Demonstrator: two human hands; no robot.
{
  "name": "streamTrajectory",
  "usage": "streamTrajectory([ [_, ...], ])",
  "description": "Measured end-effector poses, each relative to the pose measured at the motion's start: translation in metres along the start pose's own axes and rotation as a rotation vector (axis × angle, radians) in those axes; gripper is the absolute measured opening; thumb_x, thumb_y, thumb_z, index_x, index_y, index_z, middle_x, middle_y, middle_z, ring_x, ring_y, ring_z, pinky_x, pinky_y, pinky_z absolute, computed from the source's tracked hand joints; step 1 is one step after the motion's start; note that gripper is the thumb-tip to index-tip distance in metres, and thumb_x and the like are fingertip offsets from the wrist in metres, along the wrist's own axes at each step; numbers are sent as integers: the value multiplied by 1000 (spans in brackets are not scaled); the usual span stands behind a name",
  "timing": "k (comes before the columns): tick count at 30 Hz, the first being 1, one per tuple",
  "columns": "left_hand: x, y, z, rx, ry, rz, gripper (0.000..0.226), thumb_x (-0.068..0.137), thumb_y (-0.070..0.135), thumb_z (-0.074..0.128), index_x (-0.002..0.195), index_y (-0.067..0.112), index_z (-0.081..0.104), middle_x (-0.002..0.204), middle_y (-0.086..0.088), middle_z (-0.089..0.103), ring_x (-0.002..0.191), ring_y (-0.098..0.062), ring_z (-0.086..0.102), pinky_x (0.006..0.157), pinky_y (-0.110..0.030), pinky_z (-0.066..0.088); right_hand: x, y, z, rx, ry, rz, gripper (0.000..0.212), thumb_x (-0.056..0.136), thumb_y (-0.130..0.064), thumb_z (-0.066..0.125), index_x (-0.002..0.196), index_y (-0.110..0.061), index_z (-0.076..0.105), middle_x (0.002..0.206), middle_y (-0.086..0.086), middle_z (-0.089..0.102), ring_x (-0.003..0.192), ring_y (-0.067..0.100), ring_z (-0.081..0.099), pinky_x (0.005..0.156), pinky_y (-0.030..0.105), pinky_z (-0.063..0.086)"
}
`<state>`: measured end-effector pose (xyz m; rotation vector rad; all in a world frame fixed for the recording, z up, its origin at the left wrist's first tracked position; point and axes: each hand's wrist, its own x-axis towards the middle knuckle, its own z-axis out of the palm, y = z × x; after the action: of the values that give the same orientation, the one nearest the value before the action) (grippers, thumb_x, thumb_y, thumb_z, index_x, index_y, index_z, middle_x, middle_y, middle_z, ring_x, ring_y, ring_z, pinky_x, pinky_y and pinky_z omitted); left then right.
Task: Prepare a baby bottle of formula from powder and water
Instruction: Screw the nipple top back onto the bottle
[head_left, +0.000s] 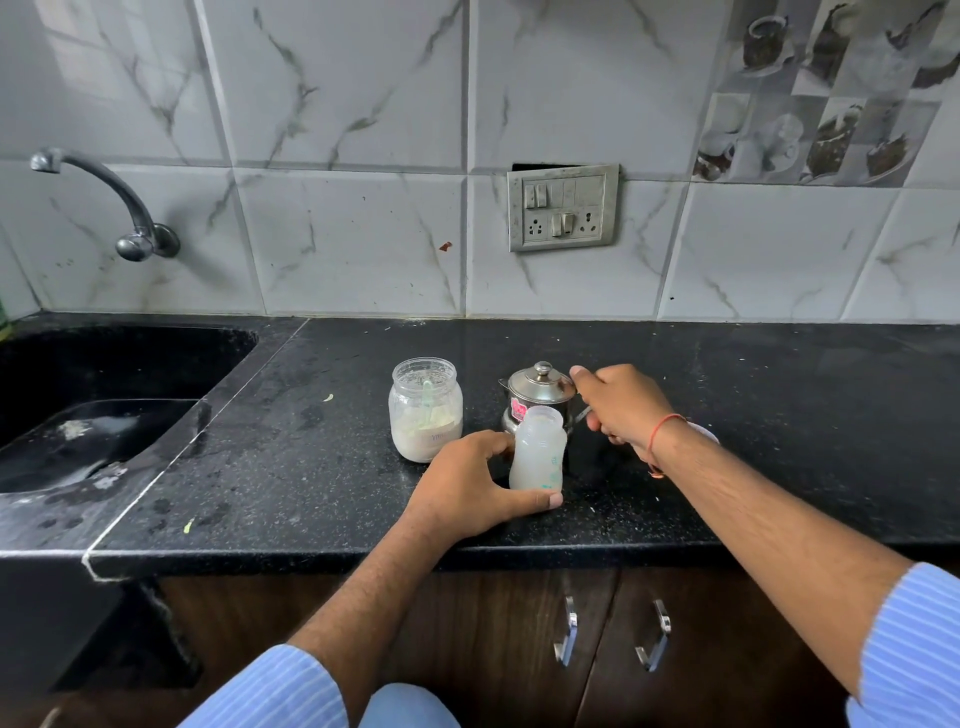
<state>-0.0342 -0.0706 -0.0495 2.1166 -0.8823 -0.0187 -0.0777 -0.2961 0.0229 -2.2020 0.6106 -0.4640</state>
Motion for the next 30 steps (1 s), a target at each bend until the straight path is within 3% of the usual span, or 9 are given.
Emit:
streamTrajectory([
  [6, -1, 1, -1, -2, 3, 27, 73, 69, 73, 93, 129, 35, 78, 108, 24, 74, 92, 10, 61, 73, -16, 41, 11, -16, 6, -75, -27, -48, 50, 110, -50, 44, 94, -11, 70, 63, 2, 73, 46, 21, 53, 47, 28, 43],
  [9, 0, 1, 0, -3, 7, 33, 76, 68, 76, 92, 129, 34, 78, 110, 23, 75, 93, 9, 62, 74, -16, 41, 11, -16, -2, -149, -18, -99, 45, 111, -46, 36, 100, -17, 69, 66, 1, 77, 64, 23, 68, 63, 34, 54],
  [11, 0, 1, -1, -4, 7, 32, 74, 68, 76, 92, 128, 35, 79, 109, 24, 74, 93, 9, 62, 74, -16, 41, 9, -4, -11, -233, 114, -182, 42, 108, -48, 36, 103, -23, 69, 68, -2, 76, 76, 22, 72, 78, 38, 58],
  [14, 0, 1, 0, -8, 4, 33, 72, 68, 74, 94, 128, 37, 79, 105, 27, 72, 89, 15, 60, 72, -13, 39, -1, 25, -21, -303, 381, -361, 27, 105, -51, 48, 108, -31, 66, 85, -13, 70, 83, 20, 66, 70, 36, 54],
  [16, 0, 1, 0, -15, 6, 32, 72, 68, 74, 94, 127, 37, 79, 101, 28, 71, 86, 17, 58, 70, -11, 38, -10, 46, -22, -302, 478, -411, 24, 101, -54, 56, 116, -36, 63, 99, -18, 65, 99, 13, 59, 80, 37, 46],
  [22, -1, -1, 1, -18, 12, 10, 76, 63, 79, 92, 126, 37, 78, 109, 28, 73, 100, 12, 63, 80, -17, 45, -19, 76, -11, -345, 528, -307, 43, 94, -59, 62, 131, -38, 59, 129, -19, 64, 126, 14, 53, 103, 57, 34],
  [24, 0, -1, 1, -18, 3, 7, 77, 63, 80, 91, 126, 38, 78, 111, 27, 74, 105, 11, 65, 84, -19, 48, -17, 78, -11, -361, 516, -269, 49, 91, -65, 62, 132, -39, 59, 131, -20, 65, 128, 15, 53, 104, 57, 31],
  [27, -1, 2, 0, -32, 10, 2, 66, 67, 71, 97, 120, 38, 79, 101, 25, 72, 90, 14, 61, 74, -14, 41, -13, 79, -10, -366, 451, -209, 58, 86, -72, 61, 134, -40, 56, 128, -24, 66, 128, 15, 53, 106, 57, 28],
  [30, -2, 3, 0, -31, 13, 11, 53, 69, 65, 99, 112, 42, 78, 97, 27, 72, 85, 14, 60, 70, -12, 39, -10, 83, -10, -316, 404, -199, 53, 87, -67, 64, 134, -44, 55, 122, -26, 69, 124, 15, 55, 104, 55, 30],
])
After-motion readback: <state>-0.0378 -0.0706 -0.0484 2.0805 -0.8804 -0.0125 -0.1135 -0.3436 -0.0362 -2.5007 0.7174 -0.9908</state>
